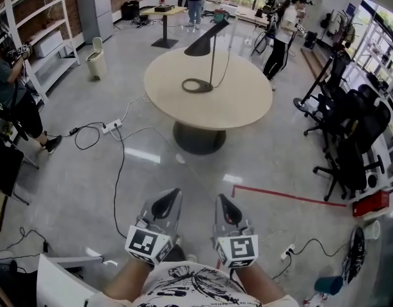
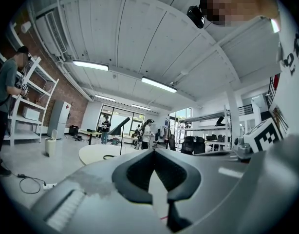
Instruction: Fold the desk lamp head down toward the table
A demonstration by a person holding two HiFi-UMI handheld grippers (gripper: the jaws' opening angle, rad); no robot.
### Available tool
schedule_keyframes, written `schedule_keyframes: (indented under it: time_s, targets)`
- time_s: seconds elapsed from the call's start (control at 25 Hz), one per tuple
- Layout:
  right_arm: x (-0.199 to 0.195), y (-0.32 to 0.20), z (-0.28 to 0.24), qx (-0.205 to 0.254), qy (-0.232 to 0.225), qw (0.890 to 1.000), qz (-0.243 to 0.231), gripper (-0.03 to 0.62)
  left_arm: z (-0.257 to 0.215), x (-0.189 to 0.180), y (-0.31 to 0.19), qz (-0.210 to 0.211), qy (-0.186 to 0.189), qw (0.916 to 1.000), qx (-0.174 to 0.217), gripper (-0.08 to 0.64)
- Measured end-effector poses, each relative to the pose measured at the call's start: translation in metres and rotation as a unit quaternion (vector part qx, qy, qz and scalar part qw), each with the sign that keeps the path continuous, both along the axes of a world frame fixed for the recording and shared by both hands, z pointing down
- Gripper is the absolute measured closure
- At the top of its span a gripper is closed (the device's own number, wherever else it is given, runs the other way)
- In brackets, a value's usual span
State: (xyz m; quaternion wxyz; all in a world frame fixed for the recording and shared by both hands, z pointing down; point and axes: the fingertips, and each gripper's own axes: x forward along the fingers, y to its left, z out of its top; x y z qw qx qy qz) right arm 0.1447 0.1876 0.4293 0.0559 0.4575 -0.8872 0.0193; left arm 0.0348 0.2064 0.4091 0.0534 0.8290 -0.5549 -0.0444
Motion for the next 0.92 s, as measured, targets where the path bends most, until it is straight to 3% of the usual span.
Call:
schedule_keyframes:
  time_s: [0.92]
  targets:
    - [-0.011, -0.019, -0.003, 0.008, 0.006, 1.000, -0.007, 0.584, 0.001, -0.006, -0.016, 0.001, -0.001, 1.0000, 0.002, 0.557]
